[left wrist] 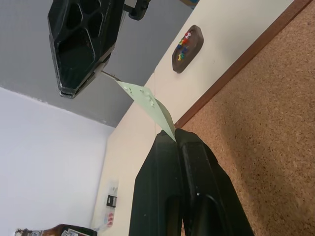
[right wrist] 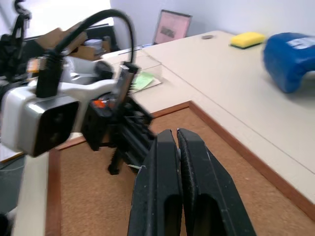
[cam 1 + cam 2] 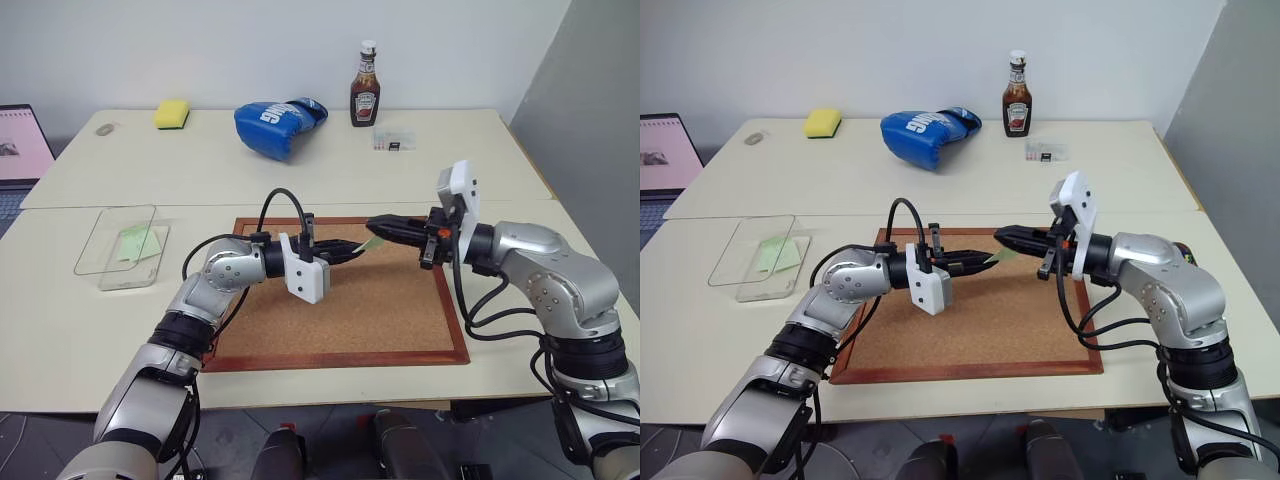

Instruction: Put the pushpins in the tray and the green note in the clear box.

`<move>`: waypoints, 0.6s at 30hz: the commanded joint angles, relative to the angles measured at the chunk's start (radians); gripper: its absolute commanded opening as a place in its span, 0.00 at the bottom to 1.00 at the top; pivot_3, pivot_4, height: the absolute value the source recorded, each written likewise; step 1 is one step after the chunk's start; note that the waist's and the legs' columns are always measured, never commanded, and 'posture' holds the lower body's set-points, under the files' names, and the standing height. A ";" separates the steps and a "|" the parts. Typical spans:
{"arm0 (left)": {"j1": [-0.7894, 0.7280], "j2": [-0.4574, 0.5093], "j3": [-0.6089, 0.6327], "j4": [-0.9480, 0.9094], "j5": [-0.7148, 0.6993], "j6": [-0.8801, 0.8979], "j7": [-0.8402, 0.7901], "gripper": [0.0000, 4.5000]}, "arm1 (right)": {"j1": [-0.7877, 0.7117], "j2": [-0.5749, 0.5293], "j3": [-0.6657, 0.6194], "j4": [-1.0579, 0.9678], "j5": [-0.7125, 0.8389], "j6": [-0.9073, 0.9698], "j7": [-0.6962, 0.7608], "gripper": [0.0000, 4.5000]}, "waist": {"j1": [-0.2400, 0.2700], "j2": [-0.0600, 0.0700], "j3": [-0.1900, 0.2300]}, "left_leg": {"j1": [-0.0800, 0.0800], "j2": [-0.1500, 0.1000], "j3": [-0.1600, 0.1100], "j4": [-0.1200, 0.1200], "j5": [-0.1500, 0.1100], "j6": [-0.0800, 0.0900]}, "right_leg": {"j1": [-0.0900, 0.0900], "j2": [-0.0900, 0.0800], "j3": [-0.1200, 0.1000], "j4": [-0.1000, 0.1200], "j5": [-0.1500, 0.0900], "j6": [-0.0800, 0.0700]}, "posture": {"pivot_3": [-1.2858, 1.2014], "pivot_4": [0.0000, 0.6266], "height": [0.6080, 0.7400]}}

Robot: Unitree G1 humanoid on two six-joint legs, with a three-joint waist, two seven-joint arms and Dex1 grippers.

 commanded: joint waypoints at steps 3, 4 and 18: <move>0.071 -0.025 0.014 -0.253 -0.230 0.434 -0.067 0.01 | 0.102 -0.071 -0.151 0.021 -0.065 -0.062 -0.087 0.00 | 0.003 0.000 0.000 | 0.000 0.000 0.000 0.000 0.000 0.000 | 0.000 0.000 0.000 0.000 0.000 0.000 | 0.52 0.24 1.00; 0.076 -0.031 0.019 -0.295 -0.269 0.534 -0.067 0.01 | 0.133 -0.085 -0.172 0.032 -0.103 -0.087 -0.117 0.00 | 0.003 0.000 0.000 | -0.001 0.000 0.000 0.000 0.000 0.000 | 0.000 0.000 0.000 0.000 0.000 0.000 | 0.52 0.24 1.00; 0.052 -0.100 -0.057 -0.570 -0.401 1.084 -0.080 0.01 | 0.177 -0.088 -0.381 0.425 -0.254 -0.128 -0.416 0.00 | -0.007 0.000 0.000 | 0.003 0.000 0.003 0.000 0.000 0.000 | 0.001 0.000 0.003 0.001 0.000 0.000 | 0.52 0.24 1.00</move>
